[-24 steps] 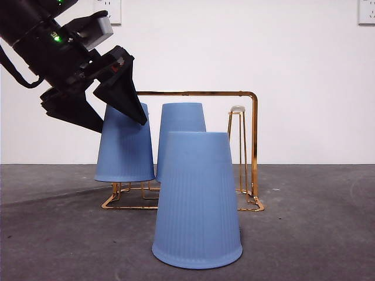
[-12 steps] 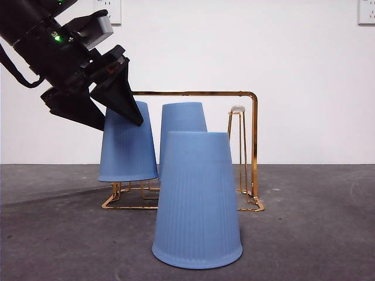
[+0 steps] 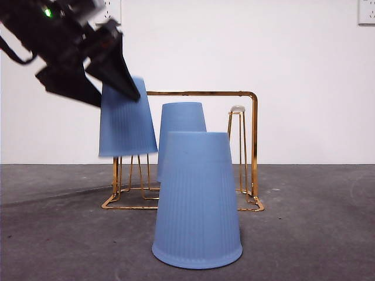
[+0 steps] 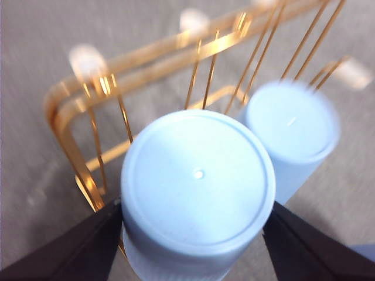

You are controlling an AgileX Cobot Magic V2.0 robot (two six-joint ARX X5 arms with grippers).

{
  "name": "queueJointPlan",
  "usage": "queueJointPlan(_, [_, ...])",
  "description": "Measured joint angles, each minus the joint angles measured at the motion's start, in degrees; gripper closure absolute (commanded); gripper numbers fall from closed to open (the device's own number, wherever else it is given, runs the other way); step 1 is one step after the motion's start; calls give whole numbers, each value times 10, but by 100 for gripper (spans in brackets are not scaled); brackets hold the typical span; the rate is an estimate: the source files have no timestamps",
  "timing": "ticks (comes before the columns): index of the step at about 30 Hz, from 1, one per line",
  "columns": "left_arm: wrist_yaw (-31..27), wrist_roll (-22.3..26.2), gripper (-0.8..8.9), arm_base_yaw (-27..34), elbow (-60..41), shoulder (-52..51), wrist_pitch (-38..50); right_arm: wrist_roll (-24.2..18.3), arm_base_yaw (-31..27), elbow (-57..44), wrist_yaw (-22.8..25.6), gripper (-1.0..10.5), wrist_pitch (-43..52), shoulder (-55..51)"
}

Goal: The left arm pick up the left cup on cup holder and place it on desk, then the right arm insert the right cup into the first cup, and then the left arm insert the mid cup into the first cup

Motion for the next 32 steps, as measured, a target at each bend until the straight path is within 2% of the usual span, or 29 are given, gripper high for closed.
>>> queueJointPlan(14, [0, 0, 483, 2, 0, -151, -32, 0, 0, 0, 0, 453, 0, 0])
queueJointPlan(20, [9, -33, 483, -11, 0, -229, -81, 0, 0, 0, 2, 453, 0, 0])
queueJointPlan(25, [60, -43, 483, -55, 0, -260, -139, 0, 0, 0, 11, 453, 0, 0])
queueJointPlan(32, [63, -36, 483, -150, 0, -253, -156, 0, 0, 0, 15, 453, 0, 0])
